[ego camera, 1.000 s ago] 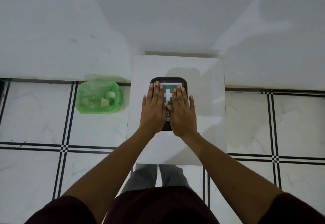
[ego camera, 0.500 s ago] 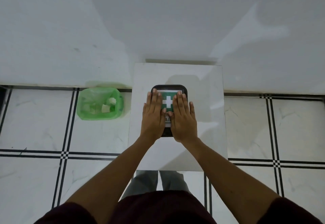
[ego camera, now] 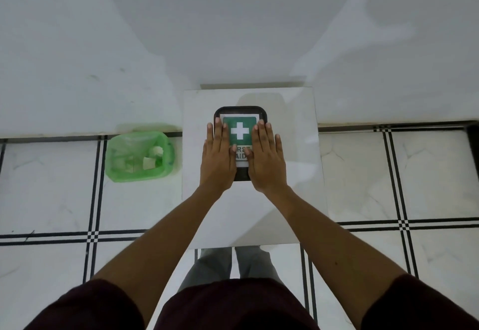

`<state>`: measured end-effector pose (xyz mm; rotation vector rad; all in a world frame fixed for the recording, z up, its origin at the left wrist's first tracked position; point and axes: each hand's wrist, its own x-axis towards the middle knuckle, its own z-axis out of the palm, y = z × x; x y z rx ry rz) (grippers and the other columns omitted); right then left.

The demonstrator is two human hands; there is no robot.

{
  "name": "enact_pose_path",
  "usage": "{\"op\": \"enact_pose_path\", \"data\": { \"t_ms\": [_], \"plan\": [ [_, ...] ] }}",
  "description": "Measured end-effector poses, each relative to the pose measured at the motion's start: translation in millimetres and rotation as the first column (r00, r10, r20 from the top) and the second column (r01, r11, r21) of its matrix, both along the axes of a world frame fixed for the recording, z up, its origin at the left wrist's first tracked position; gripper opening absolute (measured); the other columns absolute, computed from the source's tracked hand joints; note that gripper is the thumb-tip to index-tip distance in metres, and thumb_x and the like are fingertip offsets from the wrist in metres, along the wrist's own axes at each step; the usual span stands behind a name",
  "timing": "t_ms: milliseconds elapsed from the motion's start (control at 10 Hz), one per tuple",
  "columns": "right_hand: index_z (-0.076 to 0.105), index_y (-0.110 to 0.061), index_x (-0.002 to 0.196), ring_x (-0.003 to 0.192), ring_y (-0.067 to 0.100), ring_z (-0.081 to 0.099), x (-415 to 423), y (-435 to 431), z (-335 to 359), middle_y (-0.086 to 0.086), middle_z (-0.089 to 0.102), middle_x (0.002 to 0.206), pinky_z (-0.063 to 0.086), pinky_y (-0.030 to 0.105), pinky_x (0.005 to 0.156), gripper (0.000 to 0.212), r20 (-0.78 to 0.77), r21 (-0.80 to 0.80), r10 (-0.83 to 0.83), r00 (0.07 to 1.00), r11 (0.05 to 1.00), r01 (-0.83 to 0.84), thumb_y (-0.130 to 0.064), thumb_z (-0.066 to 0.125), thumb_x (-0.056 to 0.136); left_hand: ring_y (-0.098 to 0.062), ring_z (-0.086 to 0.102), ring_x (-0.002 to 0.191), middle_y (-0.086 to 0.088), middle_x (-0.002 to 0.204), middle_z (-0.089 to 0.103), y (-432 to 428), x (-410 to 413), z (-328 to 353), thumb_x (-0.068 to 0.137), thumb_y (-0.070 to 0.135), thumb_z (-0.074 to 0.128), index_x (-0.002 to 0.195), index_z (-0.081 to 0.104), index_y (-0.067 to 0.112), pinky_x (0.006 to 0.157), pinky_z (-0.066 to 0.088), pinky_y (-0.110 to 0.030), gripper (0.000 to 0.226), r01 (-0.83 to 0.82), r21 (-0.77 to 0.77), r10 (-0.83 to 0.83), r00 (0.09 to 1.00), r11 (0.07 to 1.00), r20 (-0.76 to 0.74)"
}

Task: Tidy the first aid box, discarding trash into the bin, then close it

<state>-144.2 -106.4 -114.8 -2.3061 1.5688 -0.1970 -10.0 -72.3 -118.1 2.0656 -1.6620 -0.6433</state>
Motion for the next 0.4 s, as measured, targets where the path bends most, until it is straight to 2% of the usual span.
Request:
{"op": "enact_pose_path", "data": {
  "t_ms": [200,300,400],
  "plan": [
    [0.016,-0.005,0.15,0.148,0.027,0.008,-2.2,2.5,11.5,0.014,0.018,0.159,0.008,0.044,0.121,0.059,0.076,0.01,-0.051,0.996,0.999,0.05,-0.038,0.013,0.101,-0.019,-0.01,0.148,-0.006,0.162,-0.001,7.4,-0.8,17.4,0.102,0.03,0.019,0.152,0.005,0.013,0.121,0.002,-0.043,0.055,-0.042,0.013,0.042,0.999,0.999,0.024],
    [0.019,-0.004,0.149,0.148,0.03,0.01,2.2,-12.2,34.7,0.016,0.019,0.158,0.007,0.043,0.121,0.063,0.142,-0.021,-0.058,0.988,0.998,0.062,-0.04,0.006,0.1,-0.018,-0.007,0.148,-0.007,0.162,0.002,-1.9,5.6,35.1,0.102,0.031,0.019,0.152,0.01,0.012,0.122,0.002,-0.041,0.054,-0.045,-0.035,0.045,0.999,0.998,0.01],
    [0.019,-0.005,0.149,0.148,0.03,0.009,8.3,-33.5,63.6,0.016,0.019,0.158,0.009,0.044,0.122,0.061,0.206,-0.075,-0.07,0.976,0.993,0.087,-0.04,0.008,0.1,-0.016,-0.003,0.149,-0.007,0.161,0.007,-18.6,12.6,62.9,0.102,0.032,0.02,0.151,0.015,0.012,0.121,0.001,-0.039,0.053,-0.054,-0.115,0.056,0.998,0.992,0.009]
  ]
}}
